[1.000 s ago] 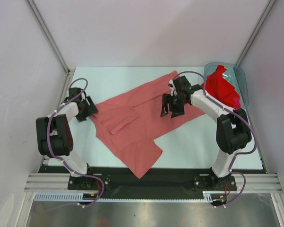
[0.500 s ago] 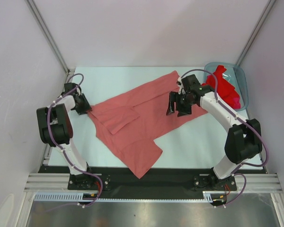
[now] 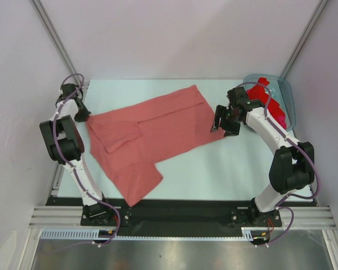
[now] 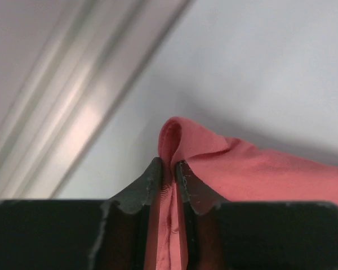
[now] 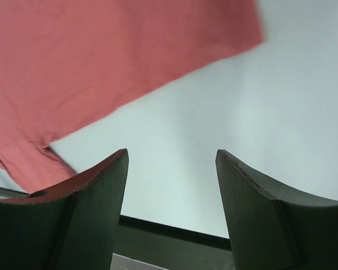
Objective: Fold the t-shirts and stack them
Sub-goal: Fold the tshirt
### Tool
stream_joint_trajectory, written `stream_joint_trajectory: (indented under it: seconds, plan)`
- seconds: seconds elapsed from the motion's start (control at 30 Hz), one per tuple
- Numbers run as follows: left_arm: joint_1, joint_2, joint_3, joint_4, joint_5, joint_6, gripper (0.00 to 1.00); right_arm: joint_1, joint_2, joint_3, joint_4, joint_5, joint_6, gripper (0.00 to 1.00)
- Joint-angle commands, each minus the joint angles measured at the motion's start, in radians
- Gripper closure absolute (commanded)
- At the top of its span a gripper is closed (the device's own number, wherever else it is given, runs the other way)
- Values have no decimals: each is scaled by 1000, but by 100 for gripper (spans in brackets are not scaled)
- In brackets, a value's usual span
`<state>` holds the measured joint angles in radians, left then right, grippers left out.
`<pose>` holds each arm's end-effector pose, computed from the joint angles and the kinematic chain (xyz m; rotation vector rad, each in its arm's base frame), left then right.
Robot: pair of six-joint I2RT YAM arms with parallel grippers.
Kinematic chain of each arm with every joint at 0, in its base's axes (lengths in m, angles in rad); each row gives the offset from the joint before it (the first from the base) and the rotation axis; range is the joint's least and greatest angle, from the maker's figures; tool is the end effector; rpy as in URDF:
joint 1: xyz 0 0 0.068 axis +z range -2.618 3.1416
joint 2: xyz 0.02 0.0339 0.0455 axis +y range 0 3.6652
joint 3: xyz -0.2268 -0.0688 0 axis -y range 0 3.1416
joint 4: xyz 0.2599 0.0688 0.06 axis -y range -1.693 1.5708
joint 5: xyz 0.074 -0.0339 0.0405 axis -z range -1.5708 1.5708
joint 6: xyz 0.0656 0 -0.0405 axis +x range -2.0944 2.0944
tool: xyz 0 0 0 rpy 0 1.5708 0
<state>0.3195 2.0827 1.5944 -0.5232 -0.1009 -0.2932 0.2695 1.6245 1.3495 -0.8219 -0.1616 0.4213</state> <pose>0.4372 0.1516 0.1242 -0.8139 2.4489 0.1400 0.3460 0.1065 0.2037 0.1531 2.7140 0.4293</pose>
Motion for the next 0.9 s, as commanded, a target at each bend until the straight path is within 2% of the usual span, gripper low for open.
stream_joint_trajectory:
  seconds: [0.0, 0.03, 0.07, 0.1, 0.2, 0.27, 0.3, 0.47, 0.67, 0.7, 0.87]
  plan:
    - [36, 75, 175, -44, -114, 43, 75, -24, -17, -1, 0, 14, 63, 31]
    - [38, 94, 206, -76, -105, 40, 62, -27, -9, -1, 1, 13, 66, 32]
    - [36, 106, 234, -83, -86, 36, 53, -29, -3, -1, 4, 11, 70, 31]
    - [35, 103, 234, -83, -71, 20, 38, -29, 1, -1, 6, 11, 77, 31]
    - [10, 53, 181, -92, -71, -9, 16, -30, 20, -4, 23, 4, 96, 31]
    - [-8, 2, 95, -92, -74, -21, 10, -30, 34, -15, 44, -4, 103, 31]
    - [-26, -59, 54, -81, -74, -50, 0, -29, 37, -22, 52, -4, 106, 31]
    - [-103, -284, -213, -95, -79, -161, 3, -32, 72, -67, 122, -16, 166, 33]
    - [-204, -584, -482, -94, -22, -218, 7, -33, 116, -157, 219, 48, 293, 47]
    - [-211, -608, -511, -81, 25, -221, 8, -32, 127, -176, 231, 80, 304, 48]
    - [-260, -708, -583, -107, 84, -186, 10, -32, 158, -191, 309, 155, 326, 50]
